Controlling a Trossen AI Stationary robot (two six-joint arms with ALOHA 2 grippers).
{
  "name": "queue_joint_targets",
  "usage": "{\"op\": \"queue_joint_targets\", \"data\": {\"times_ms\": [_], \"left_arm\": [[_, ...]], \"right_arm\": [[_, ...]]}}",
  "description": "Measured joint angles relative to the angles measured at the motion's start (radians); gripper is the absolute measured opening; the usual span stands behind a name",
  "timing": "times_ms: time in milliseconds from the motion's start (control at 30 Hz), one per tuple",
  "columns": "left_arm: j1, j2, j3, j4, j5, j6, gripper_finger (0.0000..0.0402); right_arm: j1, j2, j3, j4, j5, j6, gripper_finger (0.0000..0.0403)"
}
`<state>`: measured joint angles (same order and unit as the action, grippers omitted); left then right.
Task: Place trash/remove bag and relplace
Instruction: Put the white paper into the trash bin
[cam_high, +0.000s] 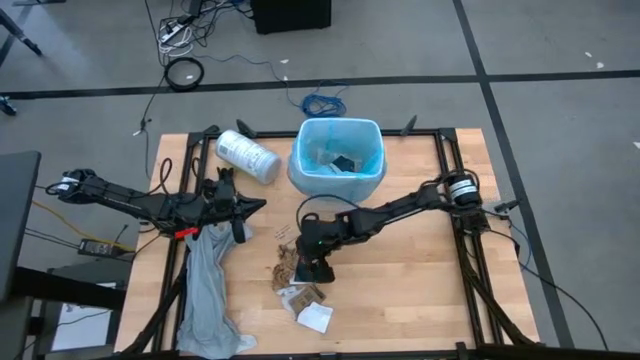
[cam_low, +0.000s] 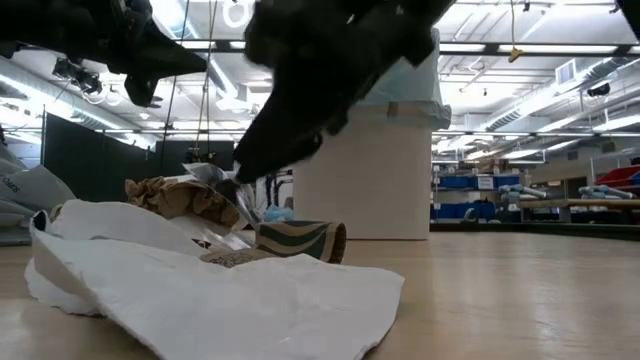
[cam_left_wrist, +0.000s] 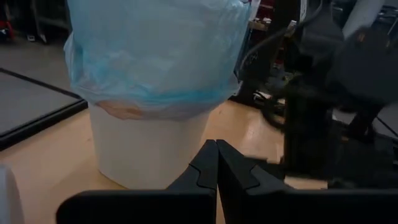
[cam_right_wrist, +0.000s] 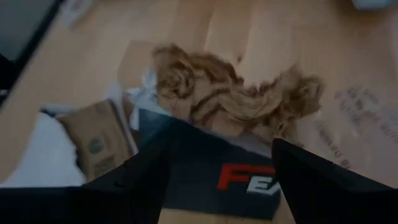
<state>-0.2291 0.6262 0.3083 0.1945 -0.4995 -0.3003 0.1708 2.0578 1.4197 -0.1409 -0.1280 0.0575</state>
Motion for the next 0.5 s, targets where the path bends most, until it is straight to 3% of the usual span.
{"op": "queue_joint_targets", "data": {"times_ms": [300, 500], "left_arm": [[0.000, 0.000, 0.000, -0.021, 0.017, 0.001, 0.0008], [0.000, 0.000, 0.000, -0.048, 0.017, 0.001, 0.0008]], "right_arm": [[-0.019, 0.037, 0.000, 0.026, 0.008, 0.044, 0.0268], [-0.032, 0.032, 0.000, -0.058, 0.001, 0.045, 0.0268]]}}
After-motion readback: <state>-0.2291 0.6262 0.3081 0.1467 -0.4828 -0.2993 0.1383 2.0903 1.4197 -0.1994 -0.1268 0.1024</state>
